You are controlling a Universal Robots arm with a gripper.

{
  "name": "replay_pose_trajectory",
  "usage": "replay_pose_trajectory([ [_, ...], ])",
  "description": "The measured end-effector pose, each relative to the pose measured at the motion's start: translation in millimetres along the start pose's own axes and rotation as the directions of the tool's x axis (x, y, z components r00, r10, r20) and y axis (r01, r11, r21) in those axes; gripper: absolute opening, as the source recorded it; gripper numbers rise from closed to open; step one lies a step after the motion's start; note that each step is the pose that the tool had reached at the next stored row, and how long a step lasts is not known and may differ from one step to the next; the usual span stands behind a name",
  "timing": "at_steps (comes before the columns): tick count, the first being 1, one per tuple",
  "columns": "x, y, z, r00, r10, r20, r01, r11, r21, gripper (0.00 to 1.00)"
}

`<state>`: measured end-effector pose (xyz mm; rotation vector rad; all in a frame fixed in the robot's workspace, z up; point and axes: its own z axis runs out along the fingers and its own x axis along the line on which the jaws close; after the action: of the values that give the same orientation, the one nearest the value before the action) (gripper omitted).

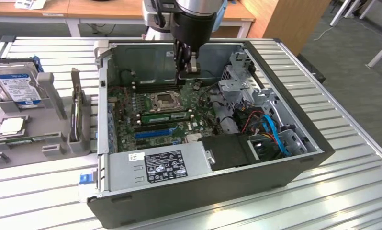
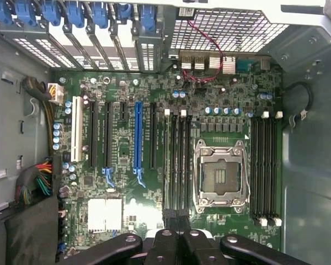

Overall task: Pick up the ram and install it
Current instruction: 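Press down the ram until it locks into place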

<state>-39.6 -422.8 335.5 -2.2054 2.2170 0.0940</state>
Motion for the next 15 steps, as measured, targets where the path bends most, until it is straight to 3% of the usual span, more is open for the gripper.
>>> replay_pose_trajectory([
  [8,0.0,-1.7,-0.2,1.0000,0.000,-0.0001,0.000,1.0000,0.0002,0.10],
  [15,0.0,-9.4,-0.4,1.0000,0.000,0.0000,0.000,1.0000,0.0002,0.10],
])
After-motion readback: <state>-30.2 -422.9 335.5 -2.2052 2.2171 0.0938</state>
